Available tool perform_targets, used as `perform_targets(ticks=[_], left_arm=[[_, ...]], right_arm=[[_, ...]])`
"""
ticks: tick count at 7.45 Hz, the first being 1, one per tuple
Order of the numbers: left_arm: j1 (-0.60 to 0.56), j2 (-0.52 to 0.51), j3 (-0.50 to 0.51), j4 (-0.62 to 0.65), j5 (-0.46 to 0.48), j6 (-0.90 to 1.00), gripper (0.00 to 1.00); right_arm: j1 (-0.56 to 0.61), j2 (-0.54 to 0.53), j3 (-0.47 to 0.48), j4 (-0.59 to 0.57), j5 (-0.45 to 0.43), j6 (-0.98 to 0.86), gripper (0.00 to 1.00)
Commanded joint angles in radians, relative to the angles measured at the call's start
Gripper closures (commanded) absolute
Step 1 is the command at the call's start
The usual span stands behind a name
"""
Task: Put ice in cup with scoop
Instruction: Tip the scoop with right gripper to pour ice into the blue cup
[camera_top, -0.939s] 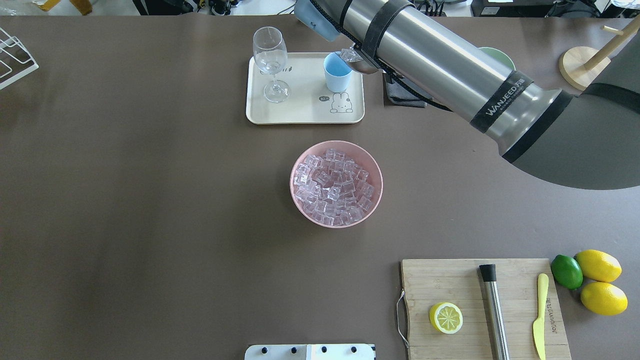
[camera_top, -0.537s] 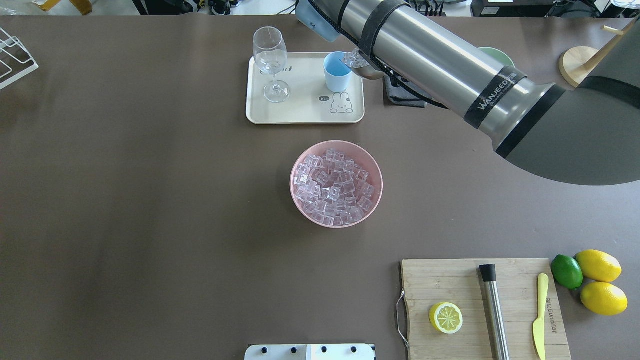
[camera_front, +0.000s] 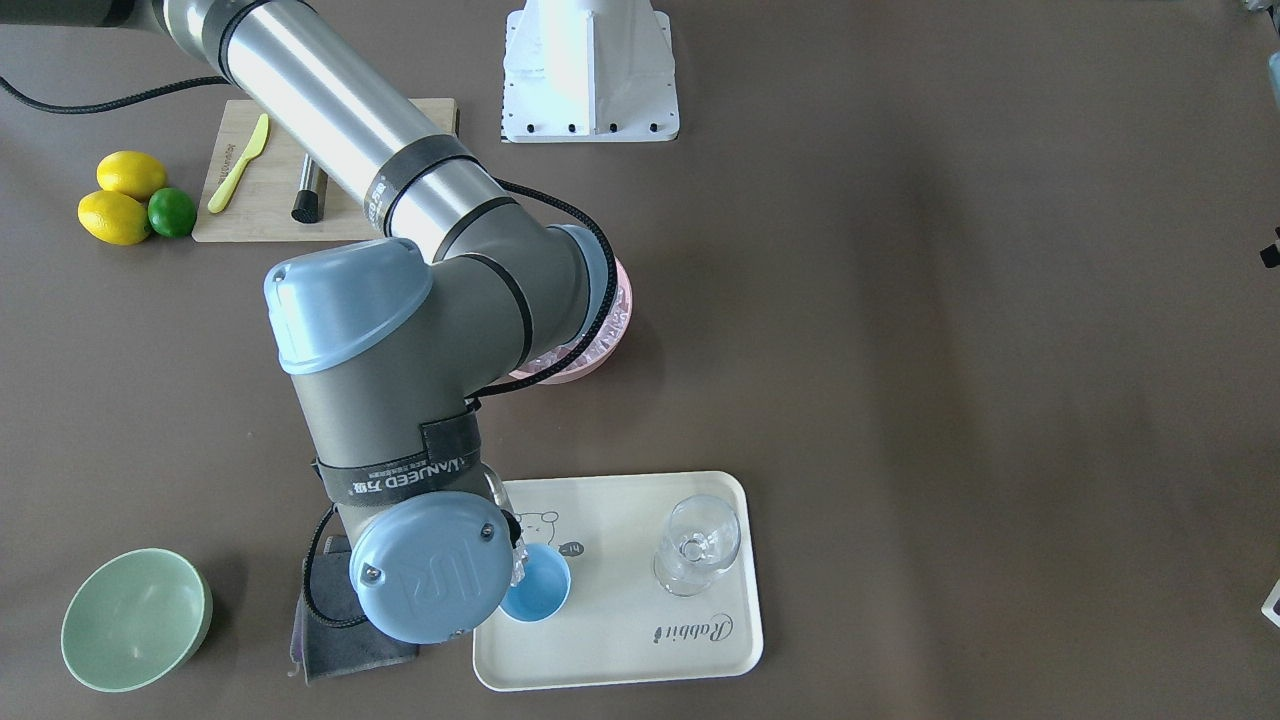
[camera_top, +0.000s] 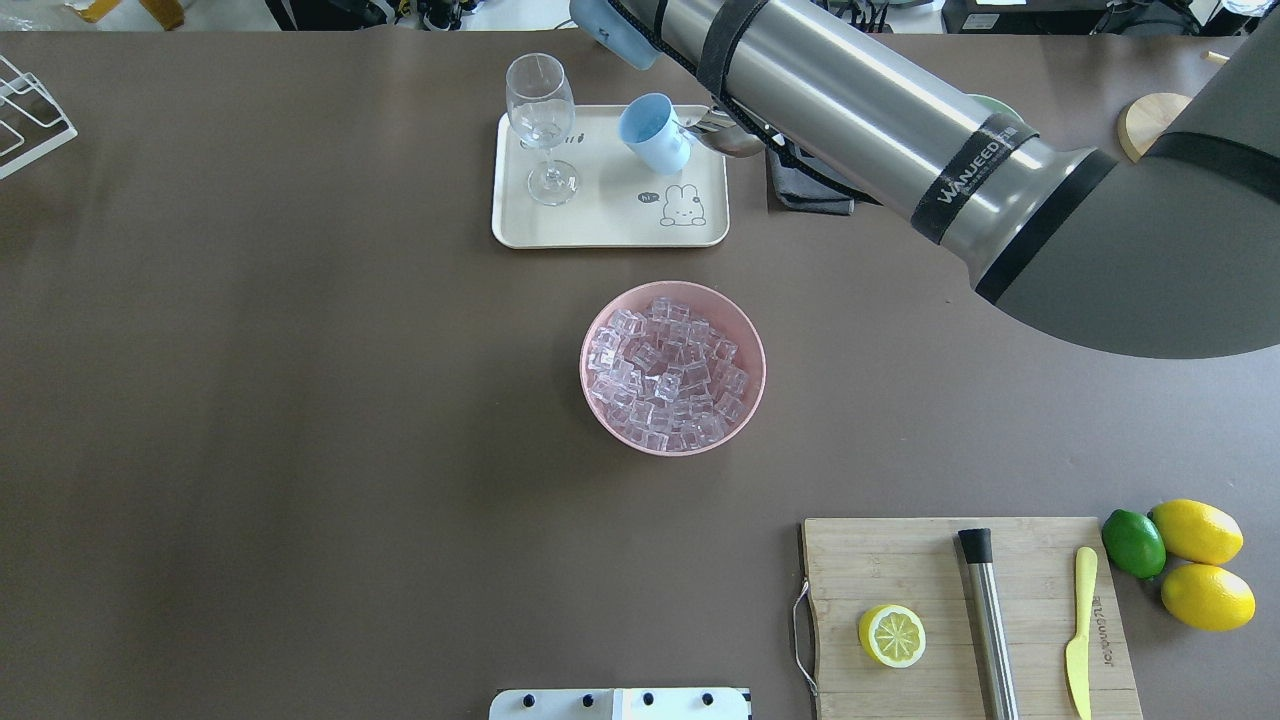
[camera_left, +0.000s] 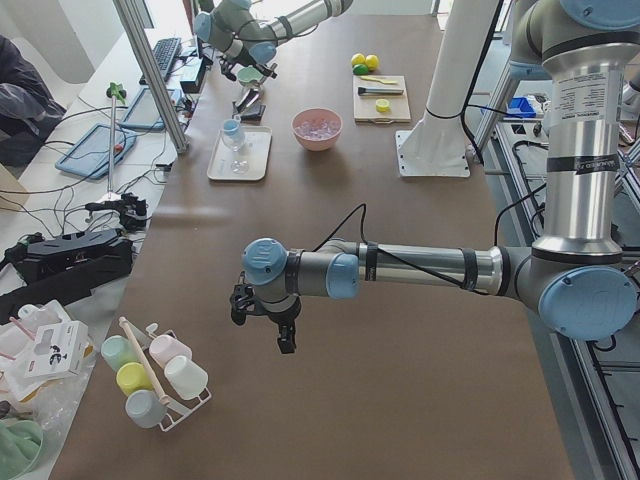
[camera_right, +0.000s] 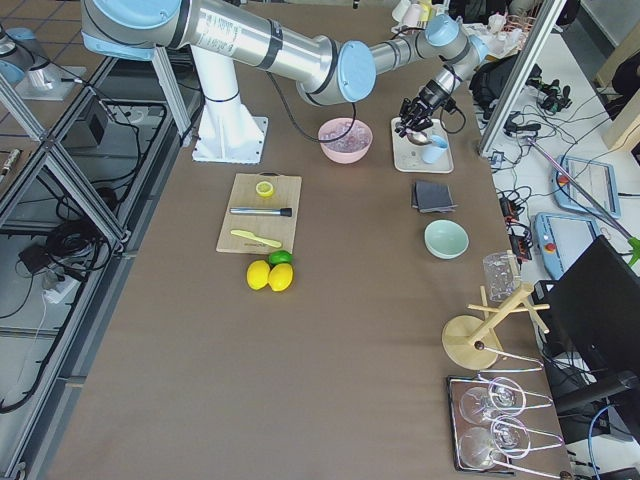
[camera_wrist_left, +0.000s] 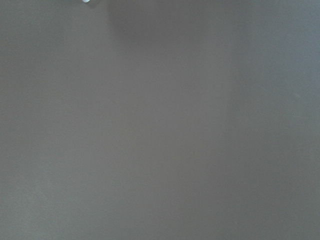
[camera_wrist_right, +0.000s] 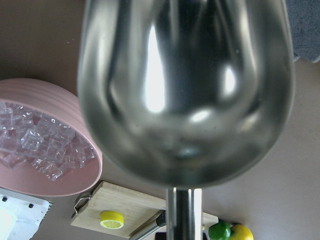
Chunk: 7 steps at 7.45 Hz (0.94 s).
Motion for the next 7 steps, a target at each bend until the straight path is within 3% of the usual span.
perform_targets(ticks=[1,7], left_arm=[[0.001,-0.003,0.003,0.000,-0.001,0.000,0.01],[0.001,-0.008,0.012,0.000,-0.001,0.000,0.01]], right_arm=[[0.000,0.023,-0.006,-0.013,0.001,-0.004,1.00],[0.009,0.001,0.043,-0.013,0.001,-0.002,1.00]])
